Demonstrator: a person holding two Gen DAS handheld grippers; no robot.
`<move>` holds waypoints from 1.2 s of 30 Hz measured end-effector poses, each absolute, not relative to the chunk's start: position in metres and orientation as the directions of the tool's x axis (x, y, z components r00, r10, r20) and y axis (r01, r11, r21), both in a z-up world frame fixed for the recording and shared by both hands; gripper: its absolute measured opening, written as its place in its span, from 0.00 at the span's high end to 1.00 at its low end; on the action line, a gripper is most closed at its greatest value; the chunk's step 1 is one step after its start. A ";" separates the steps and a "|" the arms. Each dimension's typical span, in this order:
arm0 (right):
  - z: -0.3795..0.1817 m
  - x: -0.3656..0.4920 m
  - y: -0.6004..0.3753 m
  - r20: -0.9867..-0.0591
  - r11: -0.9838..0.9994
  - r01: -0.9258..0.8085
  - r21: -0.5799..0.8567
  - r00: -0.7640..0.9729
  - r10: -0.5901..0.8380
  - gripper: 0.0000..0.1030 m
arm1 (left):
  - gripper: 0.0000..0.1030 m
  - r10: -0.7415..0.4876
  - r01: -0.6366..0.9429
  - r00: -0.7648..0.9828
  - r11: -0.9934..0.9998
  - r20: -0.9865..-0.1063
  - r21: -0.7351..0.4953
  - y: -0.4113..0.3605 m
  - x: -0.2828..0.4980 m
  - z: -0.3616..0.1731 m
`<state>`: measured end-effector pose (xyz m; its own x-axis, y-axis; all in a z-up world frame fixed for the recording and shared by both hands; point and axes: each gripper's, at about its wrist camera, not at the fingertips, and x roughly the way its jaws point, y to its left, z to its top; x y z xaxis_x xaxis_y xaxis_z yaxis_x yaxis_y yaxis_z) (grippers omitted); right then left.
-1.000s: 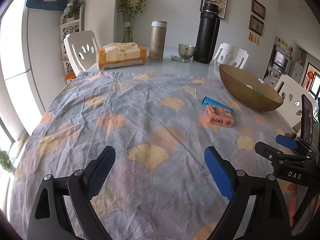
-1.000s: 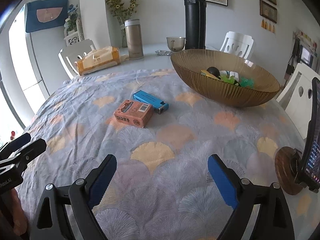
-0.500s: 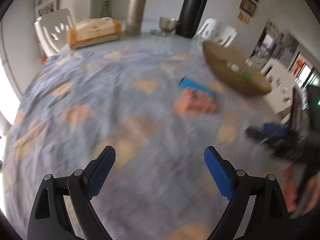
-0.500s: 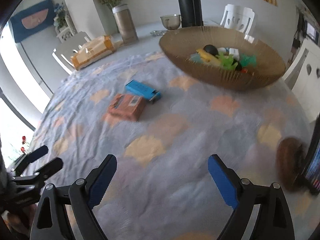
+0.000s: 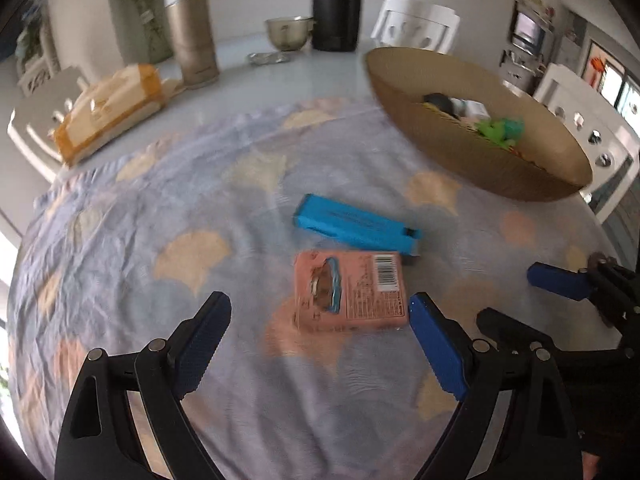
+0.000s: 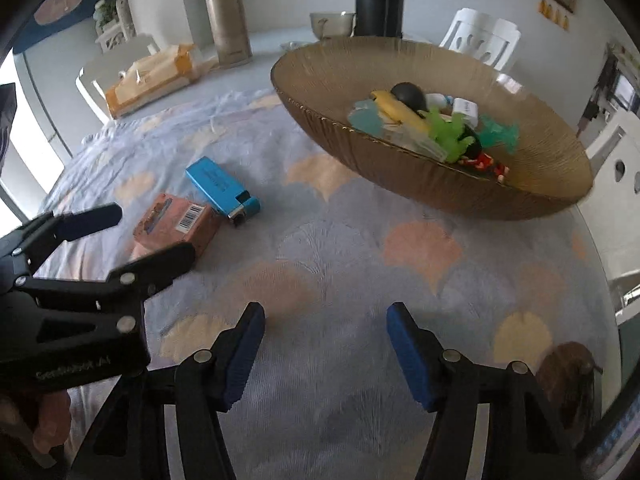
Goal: Organize rigid objects
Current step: 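Grasp the pink printed box with the left tool while the right tool grasps the blue lighter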
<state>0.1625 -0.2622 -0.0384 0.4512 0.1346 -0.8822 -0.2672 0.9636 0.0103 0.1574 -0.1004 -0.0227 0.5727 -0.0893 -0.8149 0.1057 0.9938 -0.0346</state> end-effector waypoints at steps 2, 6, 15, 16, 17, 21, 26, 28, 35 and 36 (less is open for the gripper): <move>-0.039 0.168 -0.252 -0.879 0.954 -0.298 0.020 0.450 0.159 0.39 | 0.13 -0.084 0.083 0.567 0.996 -0.819 -0.045 -0.081 0.154 -0.023; -0.042 0.181 -0.230 -0.865 0.936 -0.345 0.067 0.448 0.227 0.39 | 0.13 0.002 0.002 0.562 1.000 -0.827 0.004 -0.033 0.151 -0.026; -0.051 0.214 -0.195 -0.844 0.923 -0.384 0.028 0.485 0.228 0.31 | 0.14 -0.164 0.040 0.553 0.984 -0.817 -0.171 -0.010 0.153 -0.023; -0.051 0.215 -0.190 -0.843 0.916 -0.399 0.027 0.484 0.235 0.31 | 0.14 -0.169 0.062 0.553 0.985 -0.816 -0.162 -0.019 0.154 -0.023; -0.051 0.215 -0.186 -0.842 0.910 -0.414 0.017 0.485 0.237 0.37 | 0.14 -0.170 0.079 0.552 0.985 -0.817 -0.152 -0.026 0.155 -0.022; -0.049 0.208 -0.191 -0.835 0.906 -0.422 0.014 0.495 0.243 0.67 | 0.18 -0.192 0.101 0.544 0.981 -0.817 -0.163 -0.046 0.162 -0.022; -0.046 0.188 -0.217 -0.834 0.927 -0.372 0.033 0.502 0.231 0.73 | 0.18 -0.212 0.096 0.526 0.977 -0.824 -0.190 -0.060 0.179 -0.025; -0.046 0.182 -0.222 -0.832 0.930 -0.364 0.050 0.501 0.240 0.73 | 0.32 -0.171 0.087 0.537 0.985 -0.826 -0.148 -0.071 0.187 -0.027; -0.041 0.147 -0.223 -0.836 0.912 -0.393 0.119 0.456 0.305 0.77 | 0.62 -0.142 0.105 0.528 0.989 -0.837 -0.102 -0.068 0.164 -0.024; -0.041 0.141 -0.223 -0.836 0.908 -0.398 0.129 0.448 0.316 0.77 | 0.62 -0.141 0.104 0.533 0.989 -0.835 -0.101 -0.063 0.150 -0.023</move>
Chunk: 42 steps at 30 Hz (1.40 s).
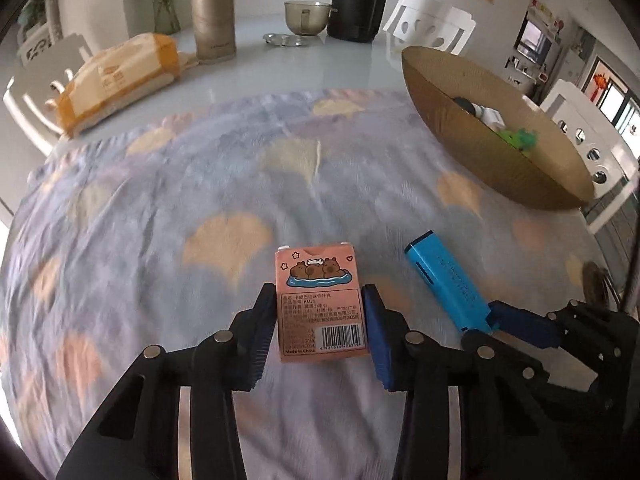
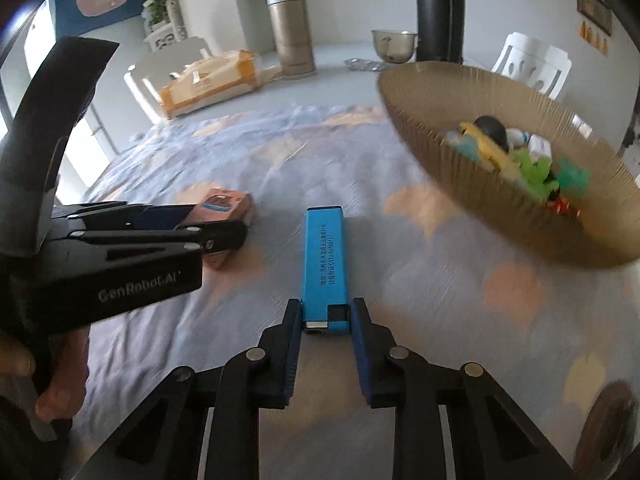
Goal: Organize rigid objects
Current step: 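Grasp the pink printed box with the left tool while the right tool grasps the blue lighter, then carry the pink box with the left tool while the right tool carries the lighter over the bowl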
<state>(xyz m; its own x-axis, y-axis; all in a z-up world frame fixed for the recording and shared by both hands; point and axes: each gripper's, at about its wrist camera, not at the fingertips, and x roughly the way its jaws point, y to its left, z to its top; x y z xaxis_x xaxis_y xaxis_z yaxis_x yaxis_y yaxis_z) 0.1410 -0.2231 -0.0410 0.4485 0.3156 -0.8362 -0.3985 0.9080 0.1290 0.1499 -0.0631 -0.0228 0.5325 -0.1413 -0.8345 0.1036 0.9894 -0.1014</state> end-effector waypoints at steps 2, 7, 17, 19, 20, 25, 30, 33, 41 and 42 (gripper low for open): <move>-0.040 0.120 -0.225 -0.836 0.897 -0.414 0.154 0.430 0.342 0.77 | 0.62 -0.134 0.101 0.543 0.990 -0.829 -0.094 -0.056 0.125 -0.022; -0.038 0.081 -0.231 -0.836 0.885 -0.436 0.164 0.415 0.359 0.75 | 0.62 -0.118 0.057 0.591 0.993 -0.798 -0.105 -0.037 0.081 -0.026; -0.043 0.100 -0.197 -0.842 0.913 -0.408 0.000 0.493 0.220 0.64 | 0.62 -0.087 0.022 0.669 0.995 -0.738 -0.097 -0.030 0.066 -0.024; -0.042 0.102 -0.194 -0.835 0.913 -0.409 -0.001 0.503 0.224 0.65 | 0.62 -0.085 0.023 0.671 0.995 -0.736 -0.094 -0.030 0.065 -0.023; -0.042 0.100 -0.192 -0.830 0.909 -0.417 -0.015 0.512 0.221 0.68 | 0.62 -0.086 0.024 0.673 0.995 -0.735 -0.095 -0.030 0.065 -0.023; -0.041 0.085 -0.179 -0.819 0.876 -0.476 -0.074 0.531 0.219 0.77 | 0.62 -0.087 0.020 0.681 0.995 -0.727 -0.100 -0.030 0.061 -0.021; -0.040 0.078 -0.183 -0.826 0.875 -0.485 -0.008 0.496 0.268 0.77 | 0.62 -0.074 0.021 0.685 0.996 -0.725 -0.083 -0.033 0.059 -0.021; -0.037 0.065 -0.188 -0.821 0.863 -0.500 0.076 0.459 0.338 0.77 | 0.62 -0.072 0.030 0.679 0.997 -0.731 -0.071 -0.037 0.059 -0.021; 0.011 0.056 -0.212 -0.742 0.855 -0.490 0.172 0.506 0.439 0.77 | 0.62 -0.111 0.072 0.709 0.994 -0.696 -0.085 -0.052 0.061 0.009; 0.018 0.057 -0.216 -0.730 0.857 -0.484 0.176 0.521 0.443 0.77 | 0.62 -0.121 0.092 0.725 0.993 -0.678 -0.079 -0.059 0.062 0.021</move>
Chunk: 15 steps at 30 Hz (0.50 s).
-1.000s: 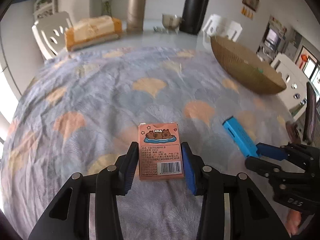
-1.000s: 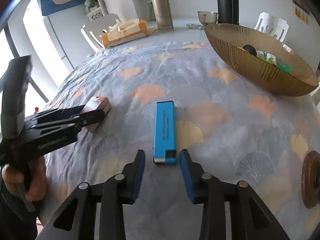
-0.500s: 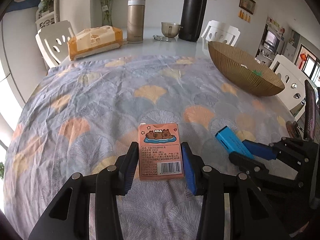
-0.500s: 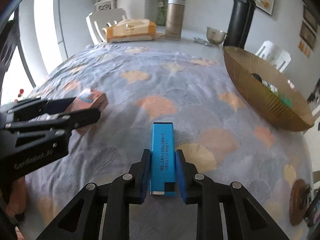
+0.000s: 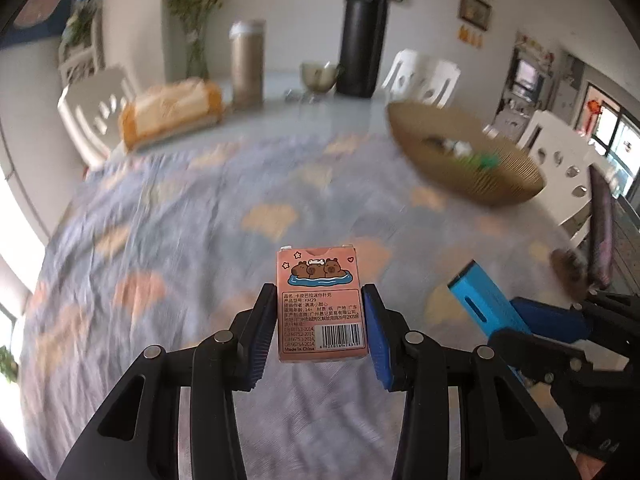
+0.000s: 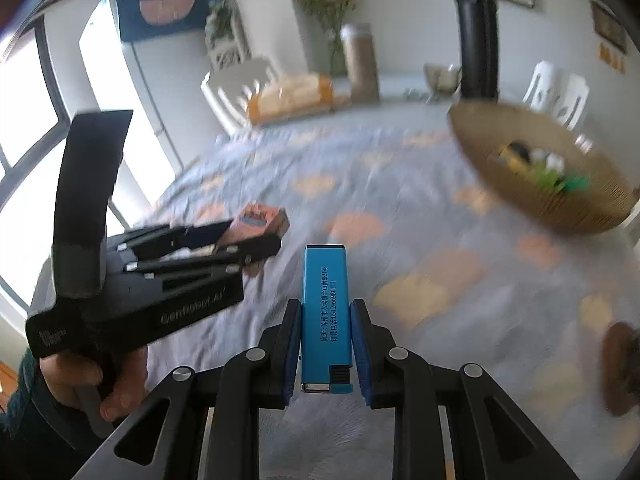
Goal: Organize rigid objects
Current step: 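Carry the pink box with the left tool while the right tool carries the lighter over the bowl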
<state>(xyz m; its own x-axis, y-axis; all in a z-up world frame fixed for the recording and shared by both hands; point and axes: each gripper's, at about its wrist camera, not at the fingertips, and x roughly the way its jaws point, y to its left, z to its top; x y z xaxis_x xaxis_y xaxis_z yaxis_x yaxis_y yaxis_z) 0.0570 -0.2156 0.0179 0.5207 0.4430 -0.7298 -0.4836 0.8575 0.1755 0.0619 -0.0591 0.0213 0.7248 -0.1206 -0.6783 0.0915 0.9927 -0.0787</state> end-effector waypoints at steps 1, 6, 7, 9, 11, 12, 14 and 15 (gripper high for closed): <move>0.027 0.058 -0.221 -0.715 0.863 -0.473 0.179 0.540 0.444 0.77 | 0.62 -0.130 0.106 0.735 0.991 -0.666 -0.076 -0.064 0.063 0.030; 0.072 0.076 -0.259 -0.642 0.905 -0.382 0.189 0.649 0.408 0.77 | 0.62 -0.208 0.192 0.781 0.977 -0.589 -0.090 -0.095 0.085 0.087; 0.081 0.081 -0.268 -0.628 0.913 -0.360 0.195 0.669 0.398 0.77 | 0.62 -0.226 0.212 0.791 0.973 -0.568 -0.092 -0.105 0.092 0.101; 0.102 0.093 -0.291 -0.595 0.935 -0.290 0.201 0.722 0.352 0.77 | 0.62 -0.253 0.247 0.808 0.965 -0.532 -0.085 -0.123 0.105 0.122; 0.120 0.111 -0.314 -0.568 0.956 -0.197 0.215 0.771 0.287 0.77 | 0.62 -0.286 0.283 0.814 0.955 -0.506 -0.084 -0.144 0.124 0.138; 0.126 0.120 -0.322 -0.563 0.960 -0.166 0.224 0.782 0.267 0.77 | 0.62 -0.293 0.290 0.814 0.953 -0.502 -0.086 -0.150 0.130 0.141; 0.132 0.138 -0.341 -0.562 0.966 -0.084 0.244 0.800 0.212 0.77 | 0.62 -0.310 0.304 0.807 0.948 -0.502 -0.096 -0.166 0.152 0.145; 0.133 0.148 -0.350 -0.568 0.967 -0.043 0.250 0.803 0.182 0.77 | 0.62 -0.317 0.309 0.799 0.945 -0.511 -0.105 -0.173 0.163 0.144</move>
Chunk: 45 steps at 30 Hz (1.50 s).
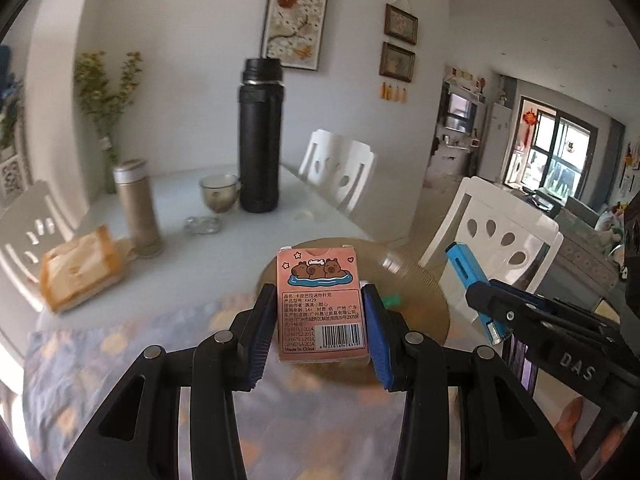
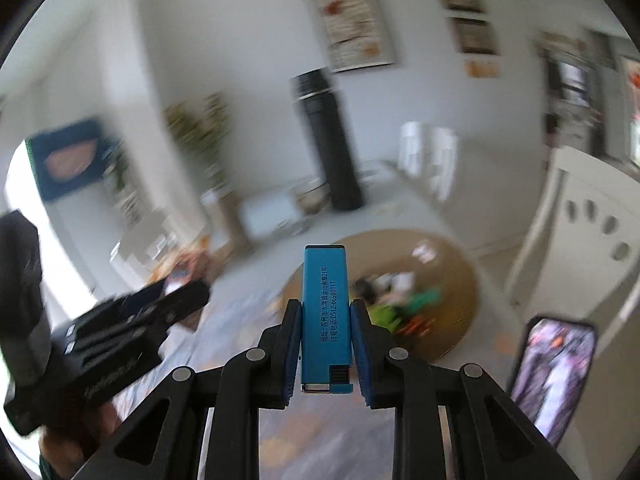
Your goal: Organize rigid objects
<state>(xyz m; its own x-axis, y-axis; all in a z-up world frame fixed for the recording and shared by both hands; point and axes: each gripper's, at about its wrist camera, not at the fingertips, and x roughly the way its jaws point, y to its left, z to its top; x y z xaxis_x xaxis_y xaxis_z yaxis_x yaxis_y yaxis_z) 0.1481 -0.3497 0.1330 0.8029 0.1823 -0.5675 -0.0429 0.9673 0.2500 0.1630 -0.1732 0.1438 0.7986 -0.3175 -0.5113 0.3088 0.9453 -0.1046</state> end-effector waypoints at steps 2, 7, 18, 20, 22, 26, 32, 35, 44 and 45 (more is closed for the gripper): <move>0.129 0.166 -0.362 -0.588 0.964 0.021 0.263 0.796 0.143 0.77 | 0.62 -0.334 0.318 0.775 0.940 -0.536 -0.126 -0.185 0.185 0.135; 0.100 0.203 -0.380 -0.662 0.953 0.121 0.277 0.743 0.098 0.77 | 0.62 -0.346 0.329 0.721 0.933 -0.600 -0.142 -0.208 0.222 0.097; 0.081 0.212 -0.369 -0.729 0.980 0.135 0.144 0.685 0.013 0.60 | 0.48 -0.255 0.276 0.716 0.959 -0.649 -0.073 -0.193 0.208 0.083; 0.085 0.201 -0.363 -0.720 0.982 0.107 0.155 0.693 0.038 0.54 | 0.34 -0.227 0.245 0.738 0.968 -0.636 -0.062 -0.176 0.195 0.089; 0.090 0.188 -0.350 -0.714 0.987 0.072 0.146 0.697 0.055 0.42 | 0.30 -0.180 0.191 0.784 0.981 -0.594 -0.044 -0.151 0.167 0.099; 0.097 0.151 -0.304 -0.691 0.988 -0.071 0.140 0.707 0.149 0.39 | 0.29 -0.063 0.076 0.836 0.997 -0.545 0.002 -0.106 0.110 0.110; 0.071 0.100 -0.230 -0.683 0.963 -0.254 0.085 0.689 0.242 0.39 | 0.20 0.086 -0.141 0.821 0.989 -0.565 -0.054 -0.028 0.033 0.074; 0.034 0.086 -0.202 -0.694 0.955 -0.292 0.050 0.678 0.243 0.38 | 0.20 0.170 -0.205 0.785 0.979 -0.595 0.010 -0.008 0.022 0.045; -0.022 0.090 -0.195 -0.734 0.972 -0.235 0.023 0.656 0.176 0.35 | 0.16 0.066 -0.180 0.728 0.979 -0.683 -0.096 0.006 0.034 -0.014; -0.025 0.093 -0.197 -0.749 0.973 -0.226 0.039 0.638 0.179 0.31 | 0.15 0.085 -0.179 0.748 0.981 -0.658 -0.076 0.005 0.030 -0.012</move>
<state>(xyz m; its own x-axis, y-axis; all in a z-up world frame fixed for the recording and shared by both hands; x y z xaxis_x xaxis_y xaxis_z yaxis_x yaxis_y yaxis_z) 0.0927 -0.1974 -0.0252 0.6384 0.1788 -0.7486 -0.2263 0.9733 0.0395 0.0304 0.0054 -0.0120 0.7482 0.0855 -0.6580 -0.1787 0.9810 -0.0758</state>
